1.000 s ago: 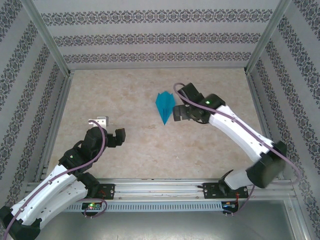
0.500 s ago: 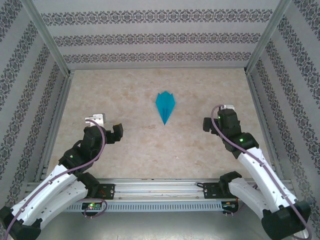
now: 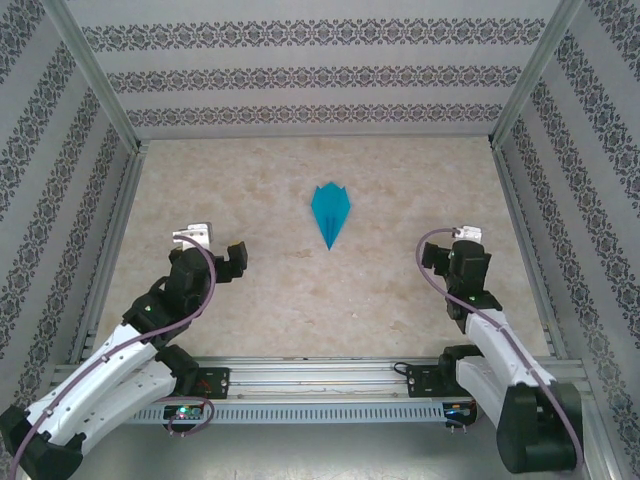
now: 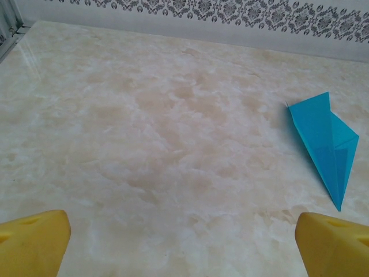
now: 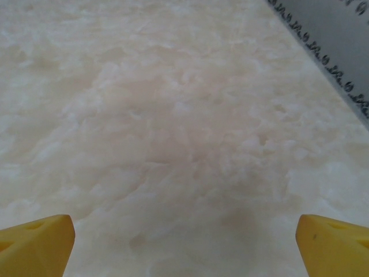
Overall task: Fold a paper plane with a square sheet of paper (fold left side to right side)
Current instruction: Reset both arms
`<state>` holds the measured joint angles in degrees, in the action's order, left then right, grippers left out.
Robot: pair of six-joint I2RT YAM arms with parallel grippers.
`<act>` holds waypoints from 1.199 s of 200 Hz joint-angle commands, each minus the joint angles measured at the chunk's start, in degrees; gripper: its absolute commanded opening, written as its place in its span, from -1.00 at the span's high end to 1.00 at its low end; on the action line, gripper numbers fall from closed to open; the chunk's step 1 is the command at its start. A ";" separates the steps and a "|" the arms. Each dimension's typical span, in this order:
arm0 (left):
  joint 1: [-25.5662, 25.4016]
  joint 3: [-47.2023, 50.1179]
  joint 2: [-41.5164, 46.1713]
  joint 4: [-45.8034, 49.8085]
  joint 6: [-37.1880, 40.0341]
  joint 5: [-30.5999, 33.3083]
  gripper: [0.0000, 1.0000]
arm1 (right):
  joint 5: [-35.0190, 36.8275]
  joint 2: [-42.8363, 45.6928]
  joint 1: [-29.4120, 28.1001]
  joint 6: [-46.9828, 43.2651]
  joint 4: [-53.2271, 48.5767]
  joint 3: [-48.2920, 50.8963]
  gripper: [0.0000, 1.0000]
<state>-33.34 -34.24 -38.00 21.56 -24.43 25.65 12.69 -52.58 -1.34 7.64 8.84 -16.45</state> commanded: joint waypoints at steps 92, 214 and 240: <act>1.90 -1.23 -2.97 -2.85 1.90 1.84 -1.00 | -13.10 -22.29 3.73 -3.18 42.93 1.26 -0.96; 15.38 2.11 -3.20 -6.09 7.31 -2.30 -1.00 | -12.82 -34.87 1.98 -4.22 45.78 -4.76 -0.97; 20.00 5.56 -3.46 -11.76 11.50 0.74 -1.00 | -12.69 -34.79 1.87 -4.42 45.83 -4.65 -0.96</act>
<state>-16.82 -31.64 -41.21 16.56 -18.61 24.29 -0.99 -87.81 0.97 4.08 53.71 -20.64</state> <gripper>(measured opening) 0.998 0.982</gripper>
